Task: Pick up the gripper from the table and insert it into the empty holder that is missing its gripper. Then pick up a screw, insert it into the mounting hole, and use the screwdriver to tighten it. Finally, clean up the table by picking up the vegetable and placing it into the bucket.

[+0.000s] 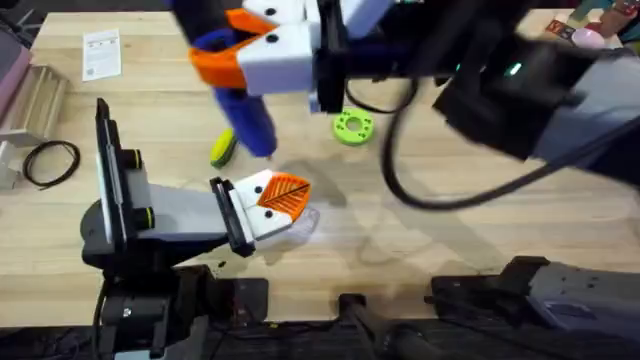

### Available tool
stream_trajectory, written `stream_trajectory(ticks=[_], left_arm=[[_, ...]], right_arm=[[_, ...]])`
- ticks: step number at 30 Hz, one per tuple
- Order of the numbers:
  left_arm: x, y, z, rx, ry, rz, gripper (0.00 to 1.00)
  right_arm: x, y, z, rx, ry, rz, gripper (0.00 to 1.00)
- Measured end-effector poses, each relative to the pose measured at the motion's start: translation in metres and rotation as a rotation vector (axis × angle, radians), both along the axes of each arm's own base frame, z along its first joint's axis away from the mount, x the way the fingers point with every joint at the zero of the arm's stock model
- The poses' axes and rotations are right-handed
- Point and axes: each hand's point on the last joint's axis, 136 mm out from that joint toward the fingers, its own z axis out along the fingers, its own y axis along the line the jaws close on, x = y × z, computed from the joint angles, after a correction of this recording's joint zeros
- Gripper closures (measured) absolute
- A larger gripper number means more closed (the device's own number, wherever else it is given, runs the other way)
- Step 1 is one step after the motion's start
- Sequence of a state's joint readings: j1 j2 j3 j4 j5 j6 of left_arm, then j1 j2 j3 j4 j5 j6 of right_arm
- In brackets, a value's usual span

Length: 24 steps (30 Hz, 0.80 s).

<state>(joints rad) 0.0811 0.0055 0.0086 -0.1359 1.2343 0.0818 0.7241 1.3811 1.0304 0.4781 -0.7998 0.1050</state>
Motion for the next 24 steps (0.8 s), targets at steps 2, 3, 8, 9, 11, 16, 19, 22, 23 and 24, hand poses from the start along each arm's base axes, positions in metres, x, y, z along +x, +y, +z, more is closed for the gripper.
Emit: stream_trajectory(ticks=[2,3,8,9,11,16,19,22,23,24], left_arm=[[0.000,0.000,0.000,0.000,0.000,0.000,0.986],[0.000,0.000,0.000,0.000,0.000,0.000,0.986],[0.000,0.000,0.000,0.000,-0.001,0.000,0.986],[0.000,0.000,0.000,0.000,0.000,0.000,0.986],[0.000,0.000,0.000,0.000,0.000,0.000,0.986],[0.000,0.000,0.000,0.000,0.000,0.000,0.986],[0.000,0.000,0.000,0.000,0.000,0.000,0.986],[0.000,0.000,0.000,0.000,0.000,0.000,0.986],[0.000,0.000,0.000,0.000,0.000,0.000,0.986],[0.000,0.000,0.000,0.000,0.000,0.000,0.986]], right_arm=[[0.017,-0.005,-0.010,-0.082,0.008,-0.073,0.982],[0.024,-0.008,-0.011,-0.114,-0.002,-0.104,0.982],[0.058,-0.040,-0.022,-0.319,-0.076,-0.275,0.982],[0.063,-0.051,-0.027,-0.373,-0.094,-0.312,0.982],[0.072,-0.075,-0.036,-0.476,-0.132,-0.387,0.982],[0.095,-0.141,-0.070,-0.767,-0.219,-0.546,0.982],[0.098,-0.181,-0.101,-0.974,-0.232,-0.551,0.982],[0.099,-0.215,-0.130,-1.133,-0.199,-0.521,0.982],[0.100,-0.223,-0.139,-1.168,-0.182,-0.512,0.982],[0.102,-0.233,-0.149,-1.206,-0.156,-0.503,0.982]])
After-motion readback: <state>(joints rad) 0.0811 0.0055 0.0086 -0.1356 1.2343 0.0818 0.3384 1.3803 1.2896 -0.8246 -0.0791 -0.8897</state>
